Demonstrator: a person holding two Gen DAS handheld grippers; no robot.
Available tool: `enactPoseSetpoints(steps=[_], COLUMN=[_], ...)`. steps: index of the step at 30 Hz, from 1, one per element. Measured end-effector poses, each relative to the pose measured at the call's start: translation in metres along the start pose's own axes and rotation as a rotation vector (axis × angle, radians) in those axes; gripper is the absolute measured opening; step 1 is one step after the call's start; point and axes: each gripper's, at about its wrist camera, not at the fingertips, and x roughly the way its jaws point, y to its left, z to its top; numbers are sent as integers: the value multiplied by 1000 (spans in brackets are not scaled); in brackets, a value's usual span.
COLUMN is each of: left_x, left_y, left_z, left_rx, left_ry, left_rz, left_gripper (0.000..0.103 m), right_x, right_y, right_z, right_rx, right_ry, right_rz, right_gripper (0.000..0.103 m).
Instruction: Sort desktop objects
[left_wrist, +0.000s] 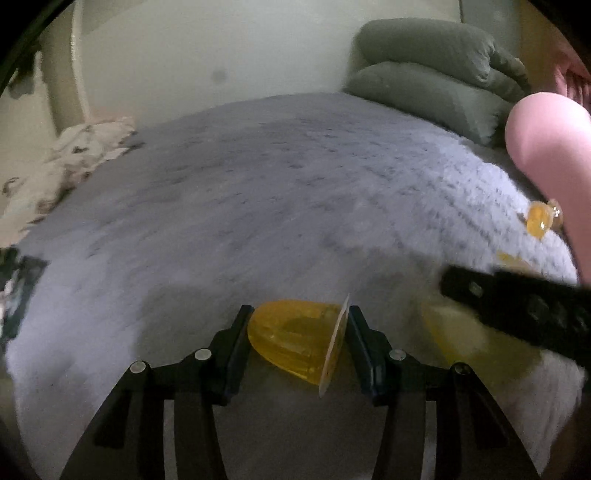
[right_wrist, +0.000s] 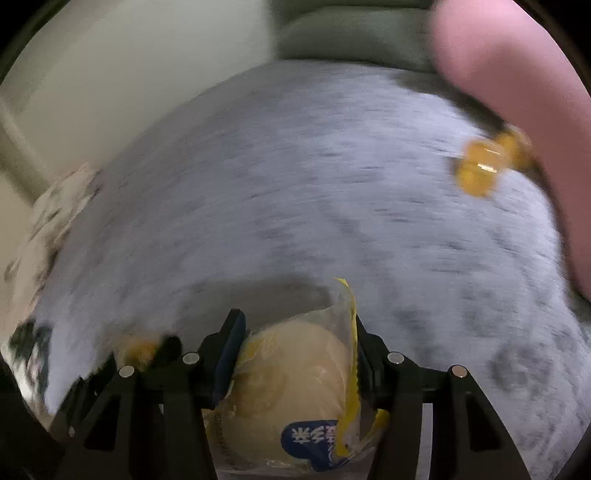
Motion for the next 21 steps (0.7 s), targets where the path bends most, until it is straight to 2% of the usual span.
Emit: enactPoseSetpoints(steps=[3, 6, 8, 10, 12, 15, 17, 18, 20, 21], left_x=[-19, -39, -52, -70, -87, -108, -110, -108, -97, -90], left_y=[25, 55, 69, 81, 92, 111, 123, 128, 137, 139], left_z=[-3, -3, -2, 1, 6, 9, 8, 6, 0, -2], left_rx=[16, -36, -68, -94, -124, -161, -186, -195, -213, -226], left_ry=[-10, -25, -49, -76, -116, -148, -129, -119, -88, -69], left_rz=[69, 71, 79, 114, 119, 118, 132, 130, 121, 116], left_gripper=[50, 49, 49, 49, 49, 49, 49, 49, 49, 49], right_x=[6, 4, -4, -18, -37, -66, -79, -83, -83, -78], right_y=[35, 71, 91, 112, 130, 151, 169, 175, 179, 178], right_z=[-2, -7, -10, -11, -13, -20, -26, -29, -34, -35], right_rx=[-115, -192, -227, -258, -271, -310, -369, -397, -467, -495], right_ry=[28, 33, 25, -2, -41, -95, -116, -125, -139, -134], right_rz=[46, 131, 203, 274, 393, 516, 513, 483, 357, 263], right_gripper=[51, 49, 43, 30, 30, 30, 30, 32, 59, 81])
